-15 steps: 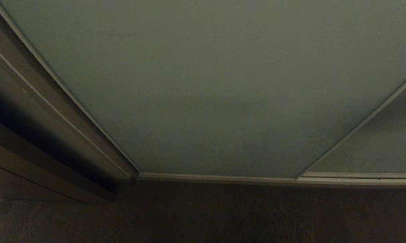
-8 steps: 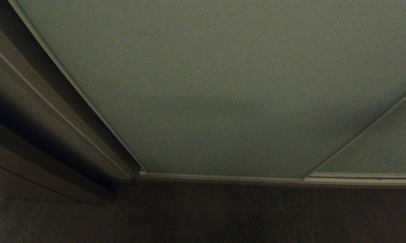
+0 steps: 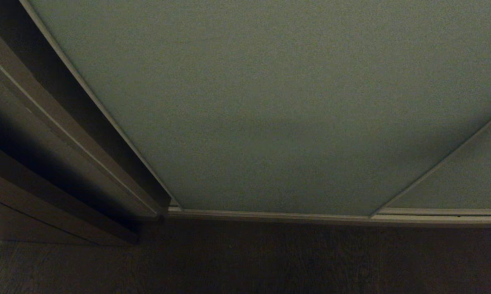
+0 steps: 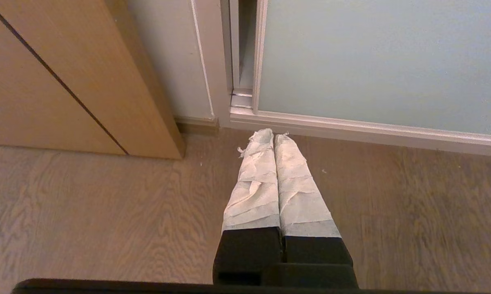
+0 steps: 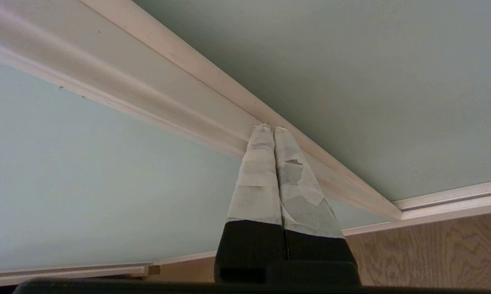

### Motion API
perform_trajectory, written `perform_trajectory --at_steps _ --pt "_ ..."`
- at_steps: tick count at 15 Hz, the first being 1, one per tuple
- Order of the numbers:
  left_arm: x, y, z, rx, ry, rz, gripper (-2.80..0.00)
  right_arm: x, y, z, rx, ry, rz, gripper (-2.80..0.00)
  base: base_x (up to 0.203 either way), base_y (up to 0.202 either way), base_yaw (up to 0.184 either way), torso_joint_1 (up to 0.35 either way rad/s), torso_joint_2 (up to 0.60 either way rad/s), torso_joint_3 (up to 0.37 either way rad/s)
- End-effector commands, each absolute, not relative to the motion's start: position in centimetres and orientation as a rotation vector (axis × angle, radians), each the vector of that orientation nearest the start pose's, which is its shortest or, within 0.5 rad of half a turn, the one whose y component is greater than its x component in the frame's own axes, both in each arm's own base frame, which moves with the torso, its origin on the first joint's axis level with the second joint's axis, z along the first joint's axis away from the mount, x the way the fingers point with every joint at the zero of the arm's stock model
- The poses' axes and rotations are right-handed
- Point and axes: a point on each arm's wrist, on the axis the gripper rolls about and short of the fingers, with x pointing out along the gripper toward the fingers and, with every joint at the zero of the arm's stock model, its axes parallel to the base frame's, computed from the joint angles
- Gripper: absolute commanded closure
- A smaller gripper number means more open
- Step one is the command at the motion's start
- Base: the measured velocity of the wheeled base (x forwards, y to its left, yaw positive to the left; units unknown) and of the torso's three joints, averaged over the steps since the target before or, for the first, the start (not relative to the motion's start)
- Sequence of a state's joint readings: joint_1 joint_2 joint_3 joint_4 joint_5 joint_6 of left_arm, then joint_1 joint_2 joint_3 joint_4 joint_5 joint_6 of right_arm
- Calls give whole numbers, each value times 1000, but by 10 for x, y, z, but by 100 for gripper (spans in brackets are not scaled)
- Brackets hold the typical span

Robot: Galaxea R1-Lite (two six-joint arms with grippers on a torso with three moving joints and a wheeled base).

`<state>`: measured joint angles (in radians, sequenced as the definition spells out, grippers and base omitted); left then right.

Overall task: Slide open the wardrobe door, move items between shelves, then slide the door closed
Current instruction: Close the door

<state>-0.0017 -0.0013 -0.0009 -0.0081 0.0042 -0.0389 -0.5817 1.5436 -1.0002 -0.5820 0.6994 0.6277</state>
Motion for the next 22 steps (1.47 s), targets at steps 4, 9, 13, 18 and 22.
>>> perform_trajectory --at_steps 4,9,13,18,22 --pt "-23 0 77 -38 -10 3 0 238 -134 280 602 6 148 0 0 0 0 0 0 0" --pt "-23 0 77 -39 -9 3 0 242 -126 281 593 11 182 0 0 0 0 0 0 0" --pt "-23 0 76 -40 -9 3 0 243 -126 277 599 22 179 0 0 0 0 0 0 0" --pt "-23 0 77 -39 -11 3 0 231 -121 275 575 33 160 0 0 0 0 0 0 0" --pt "-23 0 76 -39 -8 3 0 202 -102 278 492 65 38 0 0 0 0 0 0 0"
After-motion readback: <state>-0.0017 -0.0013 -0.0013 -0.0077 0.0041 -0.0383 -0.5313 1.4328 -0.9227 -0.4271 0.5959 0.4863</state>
